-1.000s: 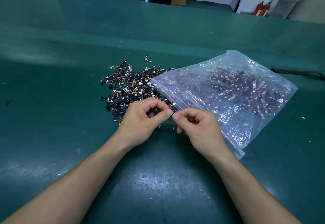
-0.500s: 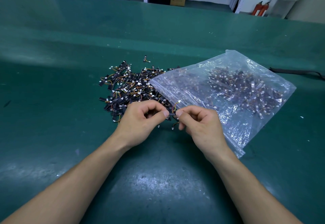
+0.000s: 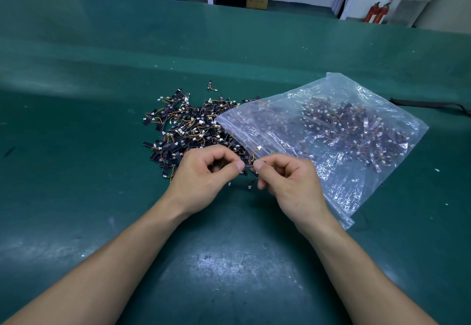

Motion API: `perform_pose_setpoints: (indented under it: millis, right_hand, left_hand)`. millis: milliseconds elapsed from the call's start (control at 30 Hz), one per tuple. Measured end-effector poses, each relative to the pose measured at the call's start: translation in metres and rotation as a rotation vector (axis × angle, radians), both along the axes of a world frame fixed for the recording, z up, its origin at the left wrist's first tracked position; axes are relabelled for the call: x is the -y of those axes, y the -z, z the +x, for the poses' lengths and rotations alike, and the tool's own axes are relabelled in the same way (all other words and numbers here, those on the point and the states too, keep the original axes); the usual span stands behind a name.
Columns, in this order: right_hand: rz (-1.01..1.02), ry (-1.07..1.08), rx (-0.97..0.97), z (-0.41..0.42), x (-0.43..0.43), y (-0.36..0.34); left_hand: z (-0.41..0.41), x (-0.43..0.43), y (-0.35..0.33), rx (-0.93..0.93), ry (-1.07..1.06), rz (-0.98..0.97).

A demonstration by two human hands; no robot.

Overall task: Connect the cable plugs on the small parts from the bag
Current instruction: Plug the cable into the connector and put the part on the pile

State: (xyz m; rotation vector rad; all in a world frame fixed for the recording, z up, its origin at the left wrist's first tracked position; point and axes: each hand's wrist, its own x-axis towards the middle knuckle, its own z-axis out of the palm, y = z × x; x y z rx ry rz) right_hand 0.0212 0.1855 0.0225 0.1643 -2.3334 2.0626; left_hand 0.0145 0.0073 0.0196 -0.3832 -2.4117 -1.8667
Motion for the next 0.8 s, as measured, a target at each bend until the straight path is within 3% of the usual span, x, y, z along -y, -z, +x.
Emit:
perform_pose_setpoints:
  millis: [800]
  right_hand:
    - [-0.05, 0.003, 0.02, 0.0009, 0.0011, -0.0008]
  left_hand:
    - [0.0003, 0.0002, -0.0021, -0.039, -0.028, -0.019]
